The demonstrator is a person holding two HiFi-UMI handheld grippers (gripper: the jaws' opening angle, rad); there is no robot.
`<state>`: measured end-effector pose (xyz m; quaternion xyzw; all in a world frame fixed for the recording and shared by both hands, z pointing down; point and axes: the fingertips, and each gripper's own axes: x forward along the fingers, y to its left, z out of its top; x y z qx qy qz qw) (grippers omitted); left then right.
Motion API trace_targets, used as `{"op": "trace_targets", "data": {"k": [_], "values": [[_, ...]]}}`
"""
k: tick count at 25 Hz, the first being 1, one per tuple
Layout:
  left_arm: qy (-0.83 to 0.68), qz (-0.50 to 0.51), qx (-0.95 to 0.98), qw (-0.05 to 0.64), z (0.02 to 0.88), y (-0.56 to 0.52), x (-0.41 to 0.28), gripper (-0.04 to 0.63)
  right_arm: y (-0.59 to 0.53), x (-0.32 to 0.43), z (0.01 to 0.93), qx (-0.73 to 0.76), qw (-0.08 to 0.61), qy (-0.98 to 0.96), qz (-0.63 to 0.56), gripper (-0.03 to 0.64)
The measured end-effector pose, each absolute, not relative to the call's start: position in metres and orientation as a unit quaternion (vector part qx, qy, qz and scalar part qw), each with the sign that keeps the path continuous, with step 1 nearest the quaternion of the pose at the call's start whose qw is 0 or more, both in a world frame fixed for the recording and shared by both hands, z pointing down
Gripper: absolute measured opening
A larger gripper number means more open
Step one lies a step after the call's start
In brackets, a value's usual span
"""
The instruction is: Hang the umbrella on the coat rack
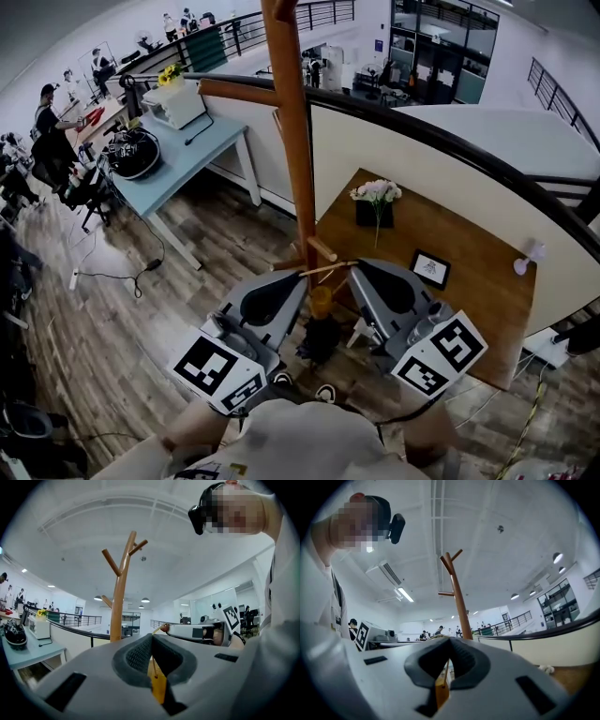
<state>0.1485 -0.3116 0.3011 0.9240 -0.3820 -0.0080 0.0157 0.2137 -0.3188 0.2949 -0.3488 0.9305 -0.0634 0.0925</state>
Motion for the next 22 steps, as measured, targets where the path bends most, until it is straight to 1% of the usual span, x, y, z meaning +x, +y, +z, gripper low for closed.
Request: {"op": "trace_targets", "data": {"k": [10,22], "values": [[-0.382,0.003,0.924,0.031,0.316,-0.328,0.154,0.0,-0.345,0.218,0.307,-0.375,0.082,0.921,-0.062,0.003],[-0.385,0.031,0.917,0.101,0.37,-0.361,0.151,0.0,-0.387,0.213,0.365,-0.401,0.034,0.909,-0.109,0.003]]}}
